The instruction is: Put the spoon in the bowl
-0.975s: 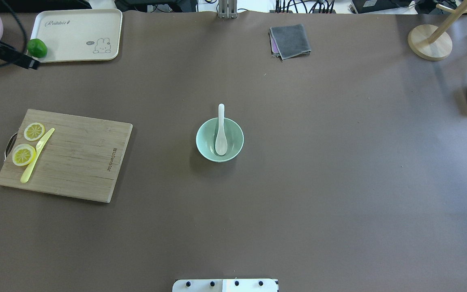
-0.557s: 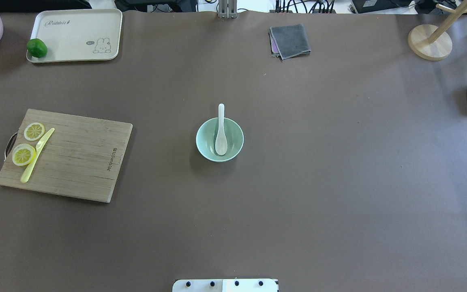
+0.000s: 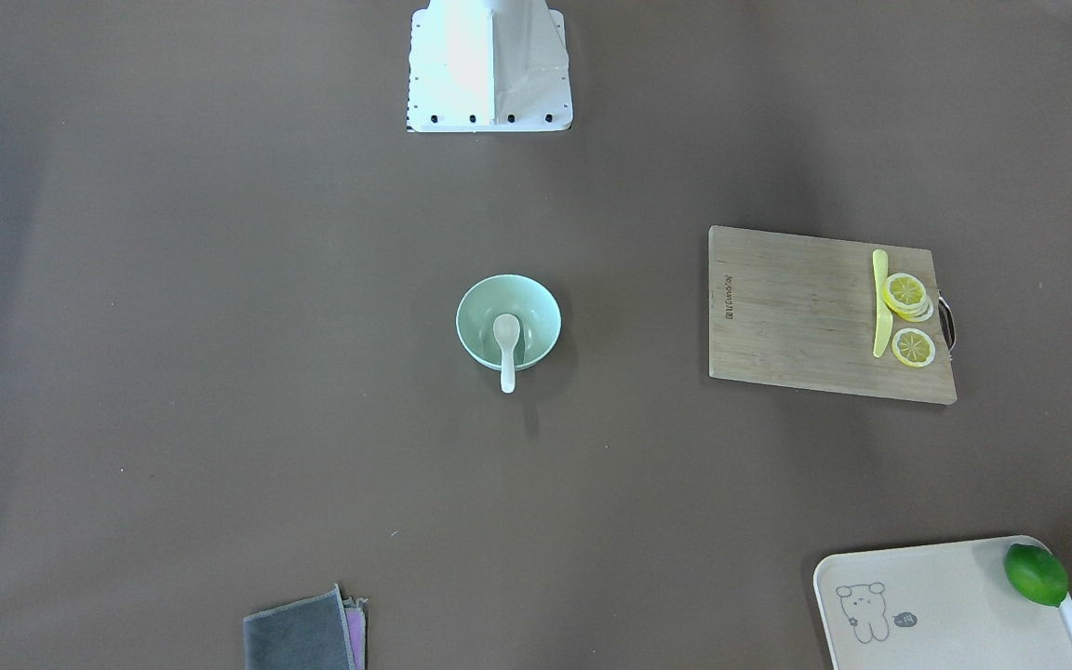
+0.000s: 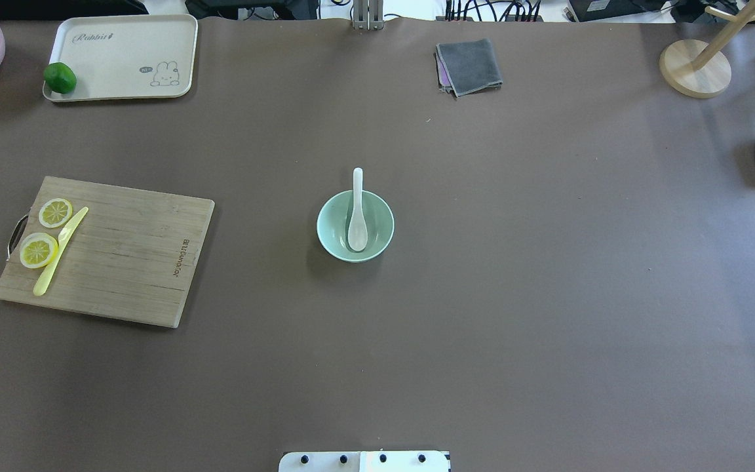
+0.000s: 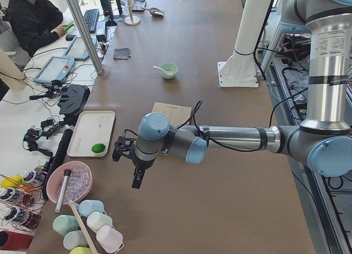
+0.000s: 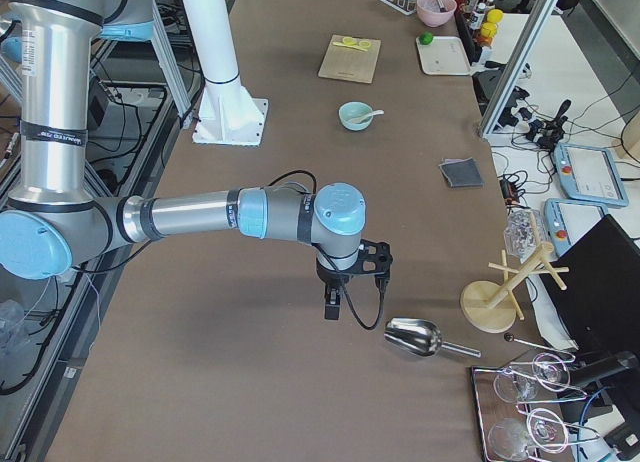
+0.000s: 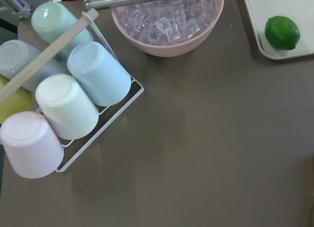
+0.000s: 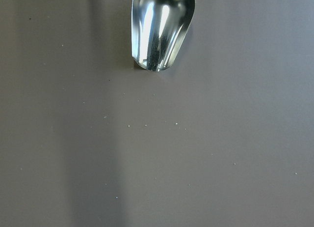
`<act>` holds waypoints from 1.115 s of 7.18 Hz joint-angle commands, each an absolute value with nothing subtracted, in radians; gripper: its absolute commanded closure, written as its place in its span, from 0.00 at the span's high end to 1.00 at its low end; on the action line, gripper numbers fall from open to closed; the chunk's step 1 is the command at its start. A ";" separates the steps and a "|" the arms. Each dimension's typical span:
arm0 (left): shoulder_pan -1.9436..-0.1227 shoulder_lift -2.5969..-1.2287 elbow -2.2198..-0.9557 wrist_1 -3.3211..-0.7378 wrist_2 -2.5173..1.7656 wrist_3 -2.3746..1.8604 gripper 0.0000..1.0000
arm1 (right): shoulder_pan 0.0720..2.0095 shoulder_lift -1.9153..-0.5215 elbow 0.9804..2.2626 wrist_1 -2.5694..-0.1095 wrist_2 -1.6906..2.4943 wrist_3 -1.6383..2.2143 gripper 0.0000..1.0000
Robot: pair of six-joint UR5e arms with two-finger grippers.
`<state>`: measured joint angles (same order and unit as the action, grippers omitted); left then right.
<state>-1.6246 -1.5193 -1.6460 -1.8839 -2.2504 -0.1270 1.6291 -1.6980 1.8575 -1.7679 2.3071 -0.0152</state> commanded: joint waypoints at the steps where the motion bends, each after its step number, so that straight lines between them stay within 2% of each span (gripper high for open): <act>1: -1.624 -1.525 -1.670 -1.816 -2.296 -0.130 0.98 | 1.629 -1.704 1.856 -1.769 2.310 -0.006 1.00; 8: -1.623 -1.528 -1.669 -1.815 -2.301 -0.130 0.98 | 1.628 -1.701 1.845 -1.761 2.318 -0.006 1.00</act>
<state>-1.6229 -1.5270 -1.6684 -1.8149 -2.3010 -0.1304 1.6276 -1.7023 1.8460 -1.7612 2.3178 -0.0066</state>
